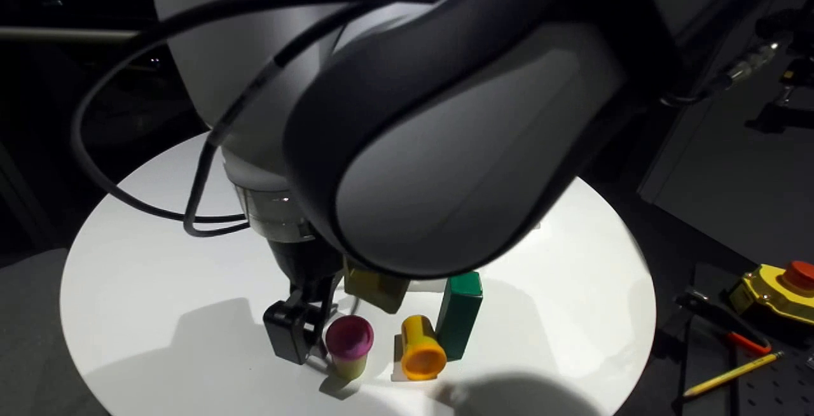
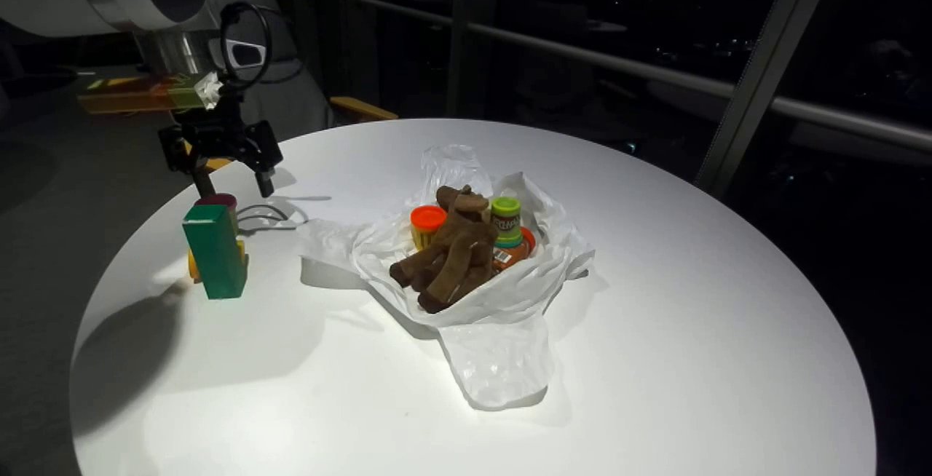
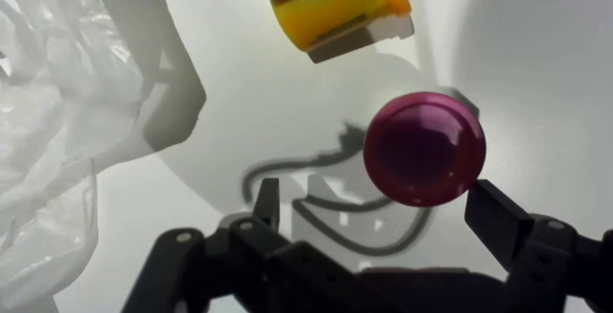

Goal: Put the objects inside the plastic

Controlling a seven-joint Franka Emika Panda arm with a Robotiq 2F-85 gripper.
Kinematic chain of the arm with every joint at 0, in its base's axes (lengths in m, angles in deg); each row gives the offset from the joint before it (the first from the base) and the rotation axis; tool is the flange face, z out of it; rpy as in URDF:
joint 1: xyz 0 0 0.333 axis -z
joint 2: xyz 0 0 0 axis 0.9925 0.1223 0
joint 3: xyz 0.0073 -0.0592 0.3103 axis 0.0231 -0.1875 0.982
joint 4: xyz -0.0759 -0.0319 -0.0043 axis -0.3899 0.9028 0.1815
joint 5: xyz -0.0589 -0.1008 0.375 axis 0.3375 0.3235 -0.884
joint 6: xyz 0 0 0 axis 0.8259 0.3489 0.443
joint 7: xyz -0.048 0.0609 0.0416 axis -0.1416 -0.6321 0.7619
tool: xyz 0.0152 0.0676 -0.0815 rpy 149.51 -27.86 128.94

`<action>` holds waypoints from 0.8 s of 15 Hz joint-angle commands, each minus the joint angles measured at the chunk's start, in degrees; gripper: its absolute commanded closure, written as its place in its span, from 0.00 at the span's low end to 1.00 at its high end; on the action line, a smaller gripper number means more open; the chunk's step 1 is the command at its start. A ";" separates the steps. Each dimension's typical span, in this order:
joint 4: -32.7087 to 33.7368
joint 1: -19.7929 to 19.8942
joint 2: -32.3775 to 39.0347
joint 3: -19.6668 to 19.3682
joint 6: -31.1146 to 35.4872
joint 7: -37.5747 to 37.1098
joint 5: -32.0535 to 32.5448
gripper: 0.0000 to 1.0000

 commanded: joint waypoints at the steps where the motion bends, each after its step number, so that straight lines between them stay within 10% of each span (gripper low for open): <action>1: -5.24 -1.18 -4.86 -1.06 1.27 -4.42 2.09 0.00; 12: -5.37 10.26 -4.34 7.38 5.42 13.14 -12.54 0.00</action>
